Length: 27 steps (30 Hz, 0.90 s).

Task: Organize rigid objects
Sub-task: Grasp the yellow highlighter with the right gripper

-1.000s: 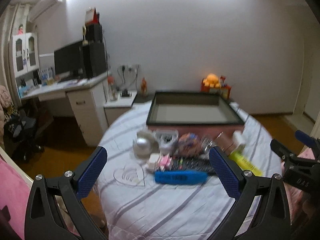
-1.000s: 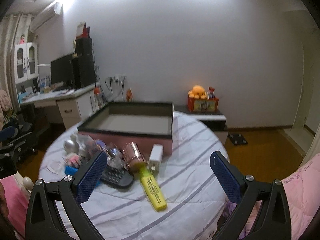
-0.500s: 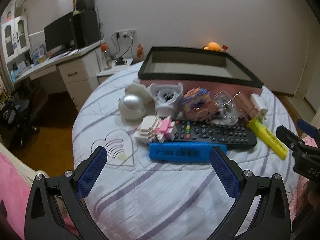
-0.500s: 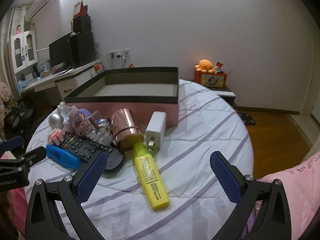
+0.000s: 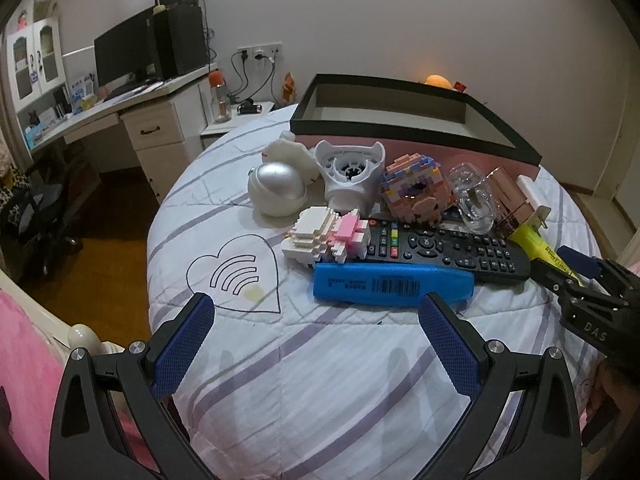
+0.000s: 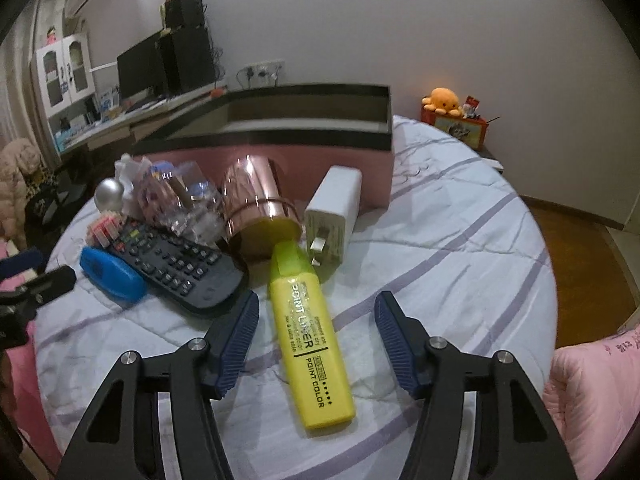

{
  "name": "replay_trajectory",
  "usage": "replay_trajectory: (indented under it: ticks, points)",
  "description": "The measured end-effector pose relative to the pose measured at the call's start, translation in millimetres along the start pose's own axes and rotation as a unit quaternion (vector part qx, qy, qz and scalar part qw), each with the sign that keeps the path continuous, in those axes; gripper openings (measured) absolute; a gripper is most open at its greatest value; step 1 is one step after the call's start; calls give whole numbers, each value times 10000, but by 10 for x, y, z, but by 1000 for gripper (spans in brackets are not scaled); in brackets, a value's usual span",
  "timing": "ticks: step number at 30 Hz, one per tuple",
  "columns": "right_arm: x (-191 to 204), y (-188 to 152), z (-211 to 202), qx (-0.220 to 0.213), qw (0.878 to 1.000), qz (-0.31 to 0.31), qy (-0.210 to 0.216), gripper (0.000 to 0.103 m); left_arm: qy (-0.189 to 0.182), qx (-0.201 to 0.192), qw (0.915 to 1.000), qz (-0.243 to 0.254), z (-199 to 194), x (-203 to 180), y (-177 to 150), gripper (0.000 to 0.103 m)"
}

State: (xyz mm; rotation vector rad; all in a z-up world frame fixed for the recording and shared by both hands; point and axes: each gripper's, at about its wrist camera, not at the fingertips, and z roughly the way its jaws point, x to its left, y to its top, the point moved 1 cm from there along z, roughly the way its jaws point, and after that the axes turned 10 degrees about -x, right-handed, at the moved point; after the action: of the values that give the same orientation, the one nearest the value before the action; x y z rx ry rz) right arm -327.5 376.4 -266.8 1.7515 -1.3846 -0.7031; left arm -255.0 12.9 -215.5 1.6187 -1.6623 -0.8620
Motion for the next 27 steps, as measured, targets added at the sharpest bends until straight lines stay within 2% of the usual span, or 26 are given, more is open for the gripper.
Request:
replay_trajectory:
  ticks: [1,3,12,18,22,26,27]
  points:
    - [6,-1,1,-20,10000,-43,8,58,-3,14,10000,-1,6,-5,0,103]
    - [9,0,-18,-103,9998,-43,193,28,-27,49,10000,-45,15,-24,-2,103]
    - [5,-17,-18,-112,9996,23,272,27,-387,249,9989,39,149,-369,-7,103]
    - [6,-25,-4,-132,9996,30,267,27,-229,410,9989,44,320,-473,16,103]
    - [2,-19,-6,-122,9995,42,273,27,-105,248,9995,141,225,-428,85,103]
    - [9,-21,-17,-125,9995,49,278,27,-542,95,9983,-178,42,-220,180,103]
    - [9,-20,-21,-135,9995,66,276,27,-548,22,9980,-313,13,-133,213,103]
